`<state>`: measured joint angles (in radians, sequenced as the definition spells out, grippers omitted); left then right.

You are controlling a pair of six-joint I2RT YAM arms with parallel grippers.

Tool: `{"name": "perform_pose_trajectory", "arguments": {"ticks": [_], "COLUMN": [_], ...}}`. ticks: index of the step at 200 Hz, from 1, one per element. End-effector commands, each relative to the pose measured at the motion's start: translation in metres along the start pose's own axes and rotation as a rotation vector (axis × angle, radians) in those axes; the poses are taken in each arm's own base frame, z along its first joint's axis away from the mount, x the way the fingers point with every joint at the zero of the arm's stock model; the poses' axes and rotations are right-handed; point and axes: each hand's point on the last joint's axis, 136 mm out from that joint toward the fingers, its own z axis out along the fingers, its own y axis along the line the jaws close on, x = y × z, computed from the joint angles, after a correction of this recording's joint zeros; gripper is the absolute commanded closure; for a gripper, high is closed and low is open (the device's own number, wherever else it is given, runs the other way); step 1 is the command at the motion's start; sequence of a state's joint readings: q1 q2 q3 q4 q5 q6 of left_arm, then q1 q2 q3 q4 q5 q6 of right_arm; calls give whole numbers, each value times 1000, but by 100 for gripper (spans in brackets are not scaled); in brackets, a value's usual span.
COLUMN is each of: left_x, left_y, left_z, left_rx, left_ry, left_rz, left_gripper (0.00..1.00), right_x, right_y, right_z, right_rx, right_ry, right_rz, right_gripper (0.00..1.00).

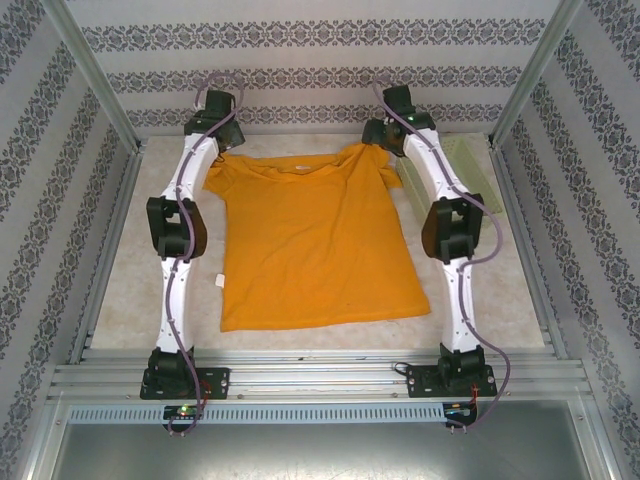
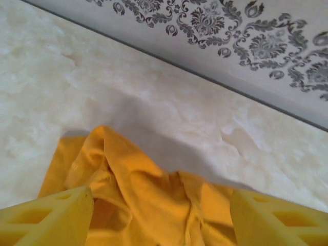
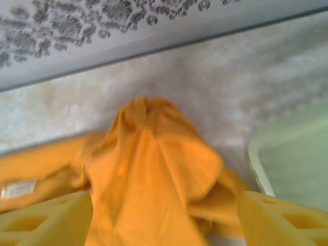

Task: Fold the inside-out t-shirt

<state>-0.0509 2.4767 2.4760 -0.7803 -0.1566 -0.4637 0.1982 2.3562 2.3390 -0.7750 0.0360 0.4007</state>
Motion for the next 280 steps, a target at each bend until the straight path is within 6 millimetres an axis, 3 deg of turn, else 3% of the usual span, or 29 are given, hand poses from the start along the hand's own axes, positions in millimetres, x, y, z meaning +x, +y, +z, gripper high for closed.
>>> {"name": "perform_pose_trajectory", "arguments": {"ticks": [1, 24, 48, 85, 112, 154, 190, 219, 244, 280], "left_x": [16, 56, 109, 211, 283, 383, 442, 474, 490, 493], "left_y": [7, -1, -3, -11, -11, -39, -65, -71, -72, -70], "left_z": [-63, -97, -134, -184, -211, -261, -285, -276, -265, -256], "left_rx": [8, 64, 108, 152, 212, 410, 533, 482, 426, 383], "left_ry": [95, 104, 108, 165, 201, 212, 195, 242, 270, 266], "left_rz": [14, 44, 86, 282, 426, 754, 971, 1128, 1193, 1200], "left_gripper": [26, 21, 18, 16, 16, 16, 17, 20, 24, 28], "right_x": [3, 47, 111, 208, 260, 328, 346, 343, 343, 346], "right_y": [30, 38, 32, 0, -29, -73, -94, -99, -101, -104], "right_z": [-78, -122, -147, -165, -175, -181, -188, -196, -199, -198], "right_rx": [-51, -96, -113, -83, -65, -47, -33, -37, -37, -35], "right_ry": [-93, -105, -71, 8, 57, 130, 112, 81, 75, 80], "right_rz": [-94, -115, -115, -121, -78, 28, 104, 132, 141, 148], "right_gripper": [24, 23, 22, 23, 22, 22, 22, 22, 22, 21]}}
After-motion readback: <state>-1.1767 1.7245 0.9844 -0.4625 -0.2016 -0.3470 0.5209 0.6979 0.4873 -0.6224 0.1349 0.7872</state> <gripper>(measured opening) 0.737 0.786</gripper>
